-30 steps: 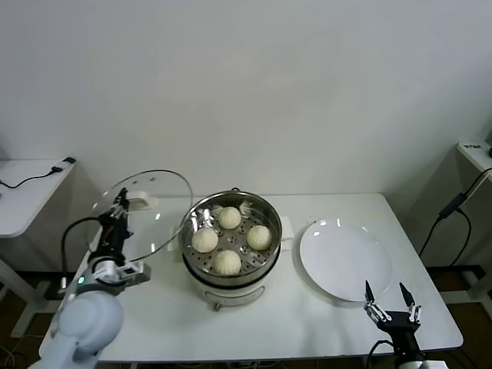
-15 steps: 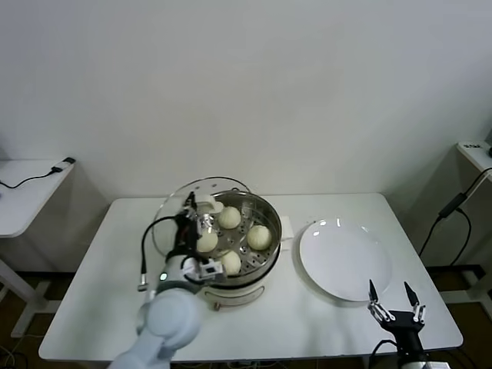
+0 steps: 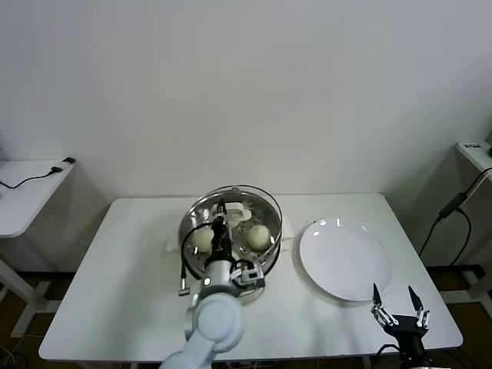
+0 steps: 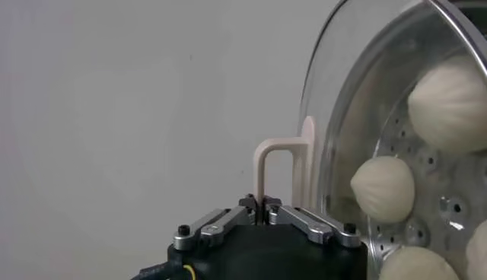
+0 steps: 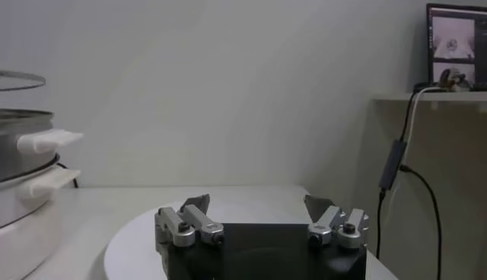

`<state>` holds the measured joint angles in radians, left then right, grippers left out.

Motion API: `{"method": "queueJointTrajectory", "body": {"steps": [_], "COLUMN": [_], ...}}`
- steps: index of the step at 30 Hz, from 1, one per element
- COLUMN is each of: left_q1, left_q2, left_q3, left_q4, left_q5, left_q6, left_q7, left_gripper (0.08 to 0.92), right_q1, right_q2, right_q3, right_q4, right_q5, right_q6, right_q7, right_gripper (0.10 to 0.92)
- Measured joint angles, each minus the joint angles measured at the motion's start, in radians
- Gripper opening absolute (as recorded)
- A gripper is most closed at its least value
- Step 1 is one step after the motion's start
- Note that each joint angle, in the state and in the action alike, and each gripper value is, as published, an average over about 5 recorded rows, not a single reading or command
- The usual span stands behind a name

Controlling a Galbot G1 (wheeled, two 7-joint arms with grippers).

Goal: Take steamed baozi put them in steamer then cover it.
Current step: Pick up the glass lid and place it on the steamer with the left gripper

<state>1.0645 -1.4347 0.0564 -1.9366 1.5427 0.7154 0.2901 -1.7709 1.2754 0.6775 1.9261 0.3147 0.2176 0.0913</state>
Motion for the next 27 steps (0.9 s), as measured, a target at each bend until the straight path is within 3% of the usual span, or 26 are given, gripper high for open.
{"method": "queueJointTrajectory", "body": {"steps": [27], "left_q1": [-0.005], "left_q2": [-0.029], "left_q3": [0.006], "left_q4": [0.114], "left_q5": [0.093], "left_q6": [0.005], "left_q7": [-0.034], "left_gripper": [0.139], "right_q1": [-0.016], "right_q2": [0.01], "right_q3": [-0.002], "right_q4": [-0.002], "right_q5": [-0.007], "right_q6": [0.027], "right_q7": [0.008], "right_gripper": [0.823]}}
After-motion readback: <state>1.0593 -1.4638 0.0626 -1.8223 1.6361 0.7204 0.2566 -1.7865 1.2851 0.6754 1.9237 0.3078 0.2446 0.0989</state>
